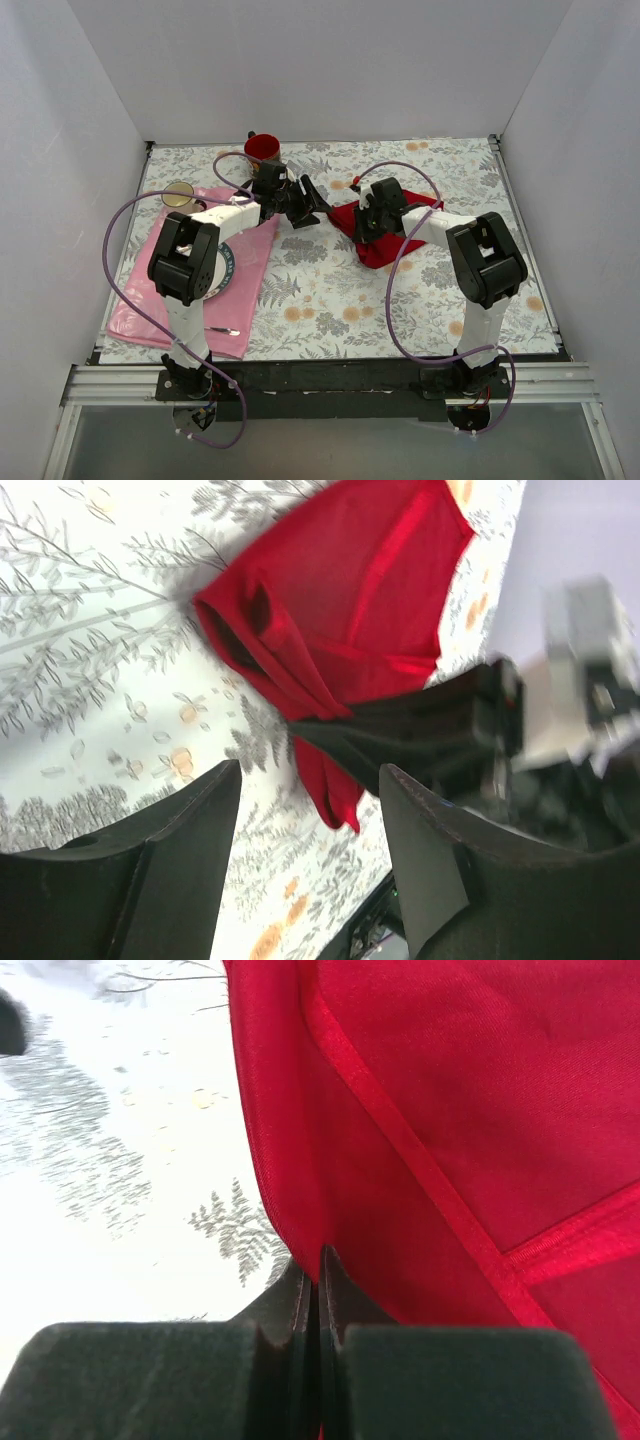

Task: Fold the napkin, place the utensils inside, and roll it up
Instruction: Roll the napkin with the utensil

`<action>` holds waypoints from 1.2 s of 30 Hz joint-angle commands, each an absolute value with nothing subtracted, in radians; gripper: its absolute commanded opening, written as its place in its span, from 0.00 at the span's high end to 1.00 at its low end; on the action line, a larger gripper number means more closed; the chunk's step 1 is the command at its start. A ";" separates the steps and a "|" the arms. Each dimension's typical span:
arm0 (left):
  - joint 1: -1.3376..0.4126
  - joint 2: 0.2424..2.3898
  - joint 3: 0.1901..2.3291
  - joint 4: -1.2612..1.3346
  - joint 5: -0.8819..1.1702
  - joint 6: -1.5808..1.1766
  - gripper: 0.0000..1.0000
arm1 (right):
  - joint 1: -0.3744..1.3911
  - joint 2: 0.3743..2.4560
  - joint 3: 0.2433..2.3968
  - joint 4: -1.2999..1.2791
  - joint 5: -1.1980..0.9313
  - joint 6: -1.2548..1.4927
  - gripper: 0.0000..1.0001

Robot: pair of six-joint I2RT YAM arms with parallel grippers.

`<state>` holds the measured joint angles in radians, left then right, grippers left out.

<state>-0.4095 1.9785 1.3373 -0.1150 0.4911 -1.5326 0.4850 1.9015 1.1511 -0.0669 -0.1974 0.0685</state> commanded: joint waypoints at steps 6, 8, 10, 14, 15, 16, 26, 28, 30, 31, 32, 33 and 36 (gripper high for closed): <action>-0.426 1.882 1.226 0.041 0.584 -1.509 0.40 | 0.315 2.003 1.083 0.038 -0.757 0.233 0.99; -0.434 1.907 1.223 0.043 0.562 -1.552 0.28 | 0.295 2.009 1.069 0.080 -0.794 0.261 0.99; -0.440 1.957 1.233 0.032 0.543 -1.621 0.27 | 0.279 2.028 1.071 0.098 -0.830 0.275 0.99; -0.486 2.029 1.322 -0.075 0.439 -1.623 0.08 | 0.268 2.054 1.078 0.103 -0.853 0.268 0.99; -0.497 2.064 1.341 -0.093 0.419 -1.623 0.07 | 0.267 2.060 1.075 0.106 -0.860 0.270 0.99; -0.505 2.080 1.391 -0.142 0.410 -1.624 0.07 | 0.262 2.065 1.074 0.110 -0.864 0.271 0.99; -0.560 2.192 1.526 -0.279 0.258 -1.646 0.13 | 0.256 2.079 1.109 0.057 -0.825 0.219 0.99; -0.563 2.194 1.528 -0.287 0.239 -1.648 0.23 | 0.256 2.068 1.109 0.058 -0.827 0.213 0.99; -0.565 2.194 1.523 -0.290 0.221 -1.637 0.32 | 0.256 2.065 1.120 0.045 -0.815 0.206 0.99; -0.566 2.195 1.525 -0.299 0.207 -1.631 0.41 | 0.256 2.065 1.124 0.031 -0.813 0.195 0.99; -0.565 2.200 1.529 -0.304 0.206 -1.628 0.45 | 0.256 2.063 1.130 0.028 -0.818 0.192 0.99; -0.565 2.209 1.542 -0.307 0.209 -1.620 0.48 | 0.256 2.065 1.132 0.026 -0.822 0.187 0.99; -0.565 2.218 1.558 -0.330 0.195 -1.598 0.66 | 0.256 2.063 1.135 0.015 -0.825 0.170 0.99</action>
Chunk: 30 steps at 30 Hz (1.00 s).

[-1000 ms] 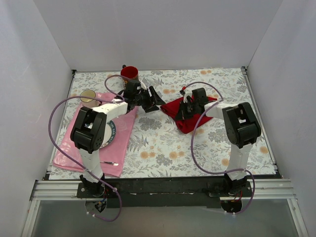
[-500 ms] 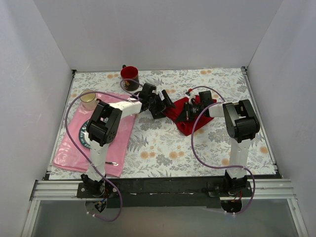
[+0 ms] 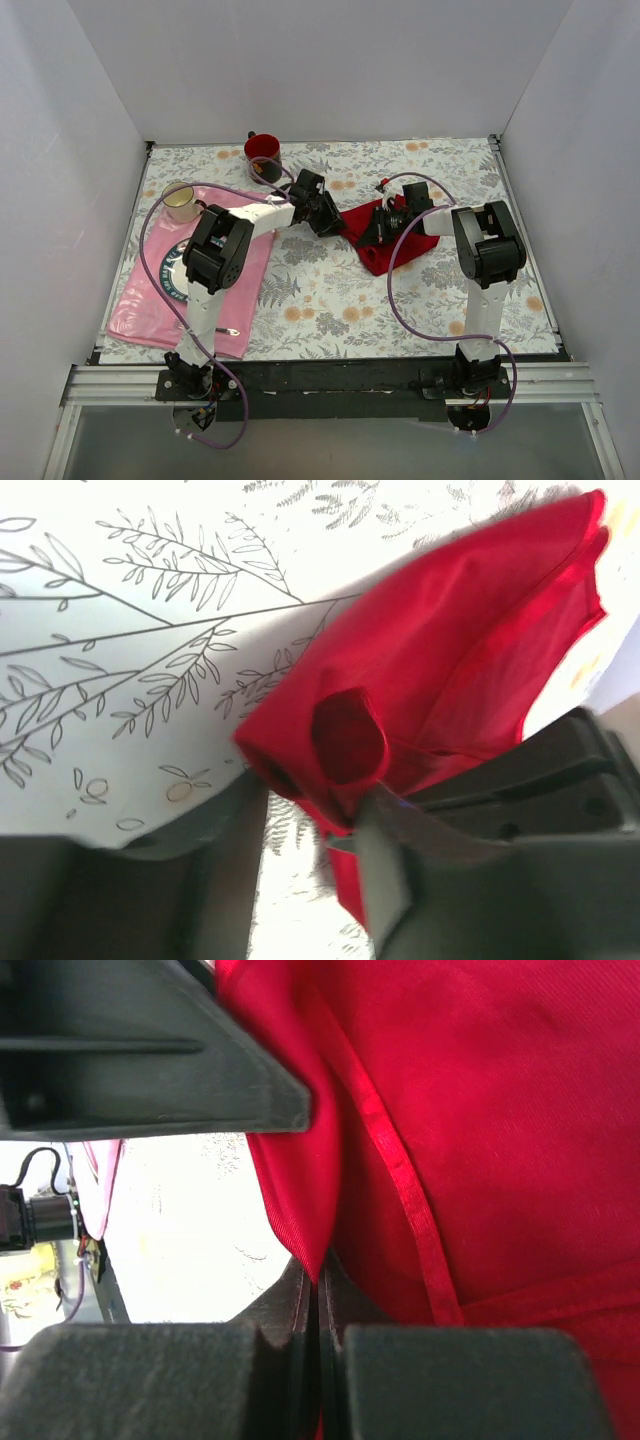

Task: Fold the napkin, place the utensils inside, and roll it up
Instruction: Roll the napkin with the utensil

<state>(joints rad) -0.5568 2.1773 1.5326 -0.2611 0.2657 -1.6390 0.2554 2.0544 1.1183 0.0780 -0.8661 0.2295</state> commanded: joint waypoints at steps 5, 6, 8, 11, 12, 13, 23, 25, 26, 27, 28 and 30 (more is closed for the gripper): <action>-0.568 2.218 1.608 -0.377 0.207 -1.569 0.87 | 0.279 2.045 1.166 -0.095 -0.738 0.091 0.99; -0.568 2.223 1.617 -0.386 0.215 -1.571 0.87 | 0.293 2.043 1.179 -0.130 -0.711 0.071 0.99; -0.568 2.230 1.640 -0.423 0.236 -1.575 0.89 | 0.325 2.020 1.218 -0.197 -0.639 0.040 0.98; -0.568 2.221 1.638 -0.451 0.253 -1.589 0.95 | 0.365 1.968 1.247 -0.259 -0.510 0.022 0.82; -0.568 2.217 1.635 -0.456 0.262 -1.592 1.00 | 0.376 1.954 1.253 -0.297 -0.482 0.008 0.77; -0.568 2.212 1.634 -0.465 0.265 -1.595 1.00 | 0.396 1.941 1.264 -0.322 -0.451 0.003 0.73; -0.571 2.154 1.574 -0.454 0.342 -1.735 1.00 | 0.544 1.773 1.210 -0.328 -0.134 -0.063 0.29; -0.569 2.140 1.556 -0.442 0.359 -1.758 1.00 | 0.583 1.764 1.178 -0.296 -0.091 -0.063 0.27; -0.569 2.137 1.551 -0.440 0.360 -1.761 1.00 | 0.595 1.763 1.171 -0.270 -0.036 -0.063 0.26; -0.569 2.132 1.546 -0.439 0.360 -1.766 1.00 | 0.619 1.764 1.157 -0.253 -0.009 -0.063 0.26; -0.569 2.122 1.536 -0.434 0.364 -1.772 1.00 | 0.629 1.766 1.151 -0.236 0.029 -0.061 0.25; -0.569 2.114 1.528 -0.430 0.365 -1.776 1.00 | 0.656 1.778 1.143 -0.195 0.077 -0.061 0.25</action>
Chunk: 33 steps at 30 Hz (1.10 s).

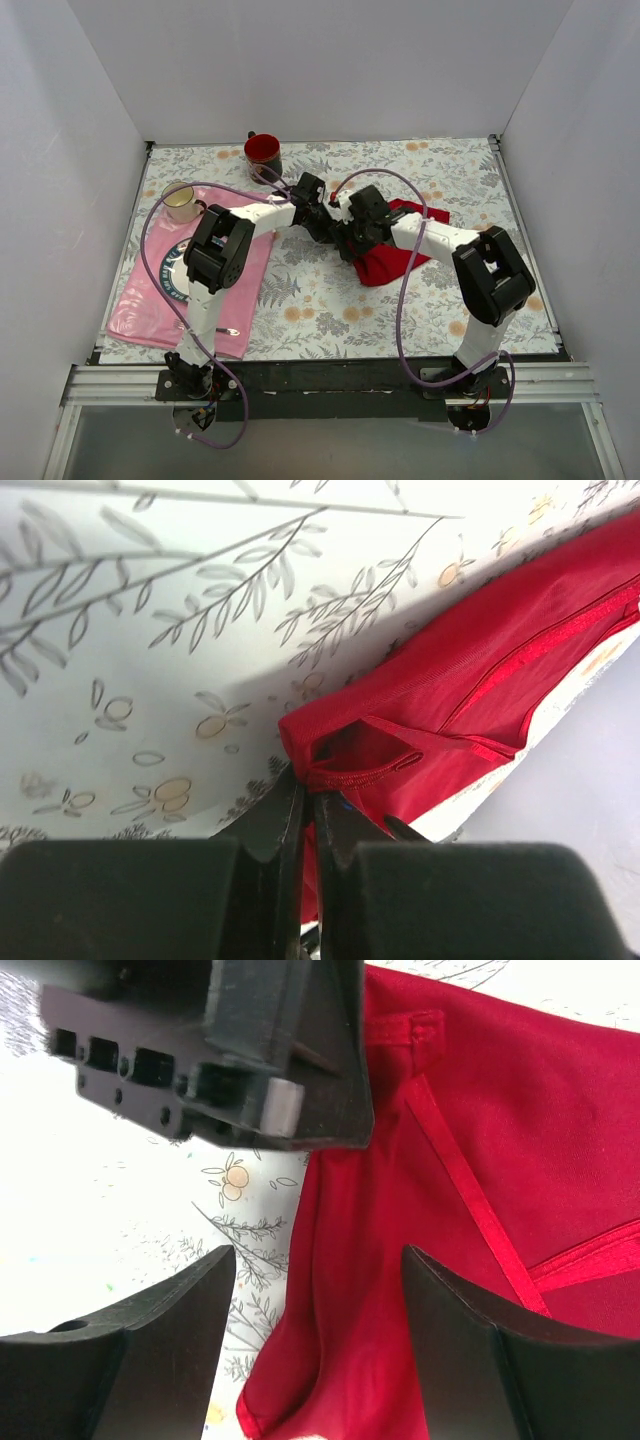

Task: Fold the napkin, place the utensils inside, and roll it up
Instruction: Roll the napkin with the utensil

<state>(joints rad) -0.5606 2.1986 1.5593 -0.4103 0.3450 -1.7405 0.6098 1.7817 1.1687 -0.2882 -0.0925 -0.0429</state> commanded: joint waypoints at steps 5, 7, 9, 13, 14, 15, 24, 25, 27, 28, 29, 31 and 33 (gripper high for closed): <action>-0.568 2.105 1.510 -0.429 0.373 -1.789 1.00 | 0.715 1.812 1.115 -0.144 0.227 -0.063 0.26; -0.569 2.105 1.508 -0.425 0.388 -1.793 1.00 | 0.736 1.818 1.083 -0.100 0.264 -0.061 0.29; -0.568 2.103 1.506 -0.423 0.391 -1.795 1.00 | 0.747 1.833 1.068 -0.086 0.322 -0.049 0.31; -0.561 2.097 1.500 -0.417 0.399 -1.796 1.00 | 0.746 1.850 1.040 -0.074 0.331 -0.015 0.42; -0.560 2.095 1.500 -0.416 0.403 -1.796 1.00 | 0.746 1.858 1.037 -0.077 0.333 -0.008 0.45; -0.558 2.094 1.499 -0.416 0.405 -1.795 1.00 | 0.746 1.861 1.034 -0.075 0.333 -0.008 0.48; -0.523 2.074 1.500 -0.381 0.431 -1.714 0.98 | 0.675 1.884 1.055 -0.090 0.160 0.031 0.99; -0.512 2.063 1.502 -0.373 0.426 -1.692 0.91 | 0.663 1.882 1.057 -0.091 0.120 0.032 0.99; -0.505 2.048 1.508 -0.358 0.404 -1.611 0.70 | 0.620 1.878 1.058 -0.083 0.006 0.043 0.99; -0.502 2.036 1.508 -0.353 0.390 -1.583 0.64 | 0.602 1.878 1.057 -0.078 -0.067 0.048 0.99; -0.500 2.005 1.502 -0.345 0.377 -1.559 0.58 | 0.579 1.885 1.057 -0.074 -0.197 0.054 0.99; -0.497 1.967 1.487 -0.315 0.351 -1.491 0.50 | 0.502 1.899 1.048 -0.038 -0.331 0.093 0.99; -0.495 1.905 1.454 -0.281 0.336 -1.450 0.49 | 0.430 1.920 1.037 -0.012 -0.503 0.124 0.99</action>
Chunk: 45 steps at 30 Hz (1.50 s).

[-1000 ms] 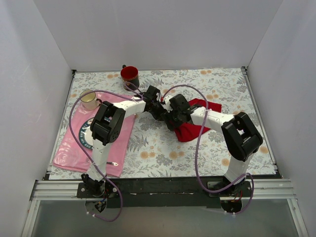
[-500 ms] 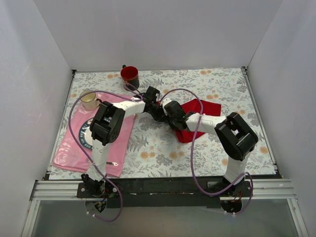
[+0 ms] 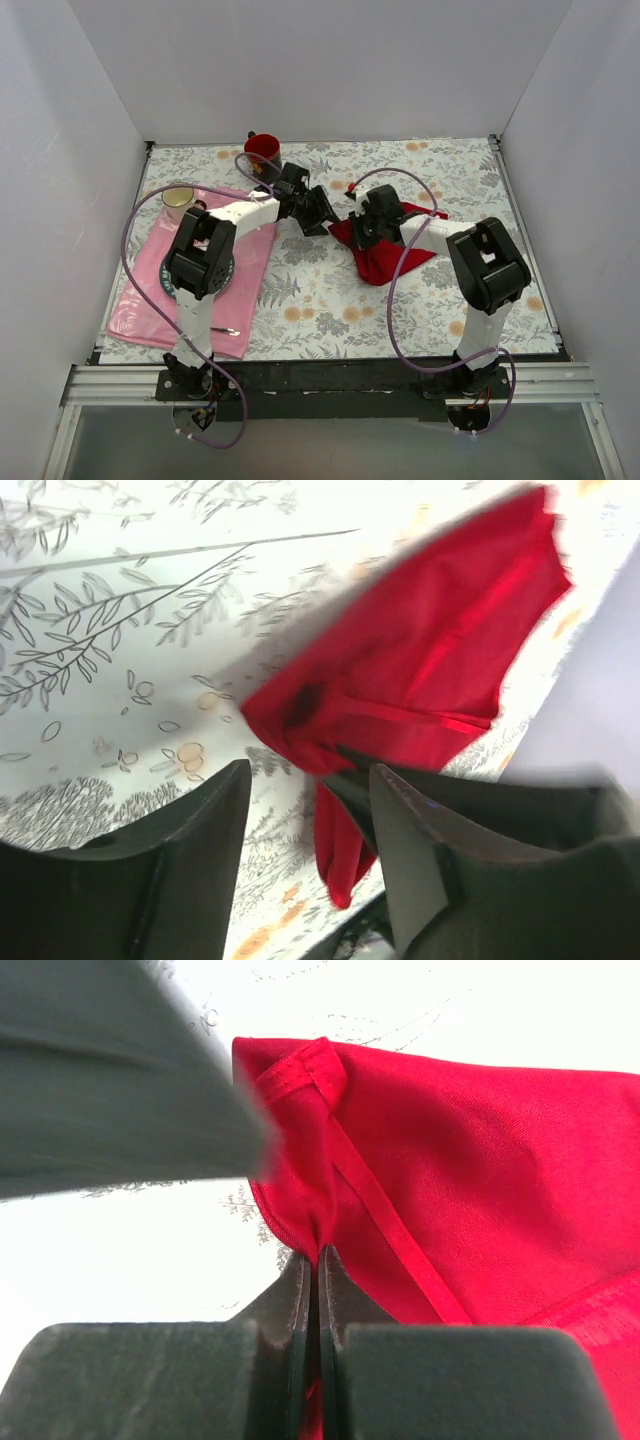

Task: Fold the napkin, place the utensils inside, and roll it up
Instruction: Roll the napkin with the utensil

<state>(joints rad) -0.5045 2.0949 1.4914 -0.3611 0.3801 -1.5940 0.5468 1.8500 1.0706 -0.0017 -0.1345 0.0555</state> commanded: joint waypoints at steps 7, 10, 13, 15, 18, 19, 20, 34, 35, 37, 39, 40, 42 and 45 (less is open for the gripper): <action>-0.499 1.821 1.319 -0.164 0.397 -1.436 0.37 | 0.290 2.000 1.032 0.121 -0.820 0.288 0.99; -0.514 1.868 1.319 -0.182 0.410 -1.446 0.28 | 0.256 2.026 1.002 0.214 -0.919 0.368 0.99; -0.538 1.902 1.322 -0.187 0.414 -1.445 0.29 | 0.249 2.036 0.983 0.268 -0.940 0.391 0.99; -0.557 1.910 1.325 -0.181 0.410 -1.422 0.33 | 0.242 2.039 0.960 0.311 -0.951 0.396 0.99; -0.561 1.904 1.289 -0.123 0.414 -1.419 0.27 | 0.232 2.051 0.943 0.366 -0.980 0.405 0.99; -0.561 1.899 1.276 -0.114 0.404 -1.416 0.25 | 0.232 2.054 0.933 0.380 -0.989 0.406 0.99; -0.561 1.902 1.269 -0.107 0.400 -1.408 0.23 | 0.232 2.056 0.928 0.390 -0.992 0.408 0.99; -0.568 2.023 1.407 -0.308 0.312 -1.457 0.25 | 0.224 2.075 0.965 0.342 -1.017 0.327 0.99; -0.568 2.031 1.420 -0.330 0.302 -1.474 0.25 | 0.224 2.075 0.968 0.338 -1.017 0.325 0.99; -0.578 2.045 1.439 -0.333 0.269 -1.518 0.25 | 0.224 2.074 0.971 0.339 -1.014 0.324 0.99; -0.592 2.059 1.456 -0.350 0.244 -1.535 0.24 | 0.224 2.075 0.976 0.337 -1.014 0.322 0.99; -0.600 2.074 1.471 -0.351 0.226 -1.543 0.24 | 0.224 2.075 0.977 0.336 -1.015 0.322 0.99; -0.613 2.097 1.483 -0.351 0.210 -1.557 0.25 | 0.224 2.077 0.979 0.341 -1.015 0.324 0.99; -0.630 2.143 1.516 -0.351 0.207 -1.577 0.28 | 0.224 2.072 0.980 0.339 -1.017 0.319 0.99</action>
<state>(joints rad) -0.5957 2.0998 1.4750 -0.3138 0.2657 -1.5349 0.2283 2.0621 0.9546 0.3565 -1.0306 0.3569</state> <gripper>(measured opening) 0.743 0.039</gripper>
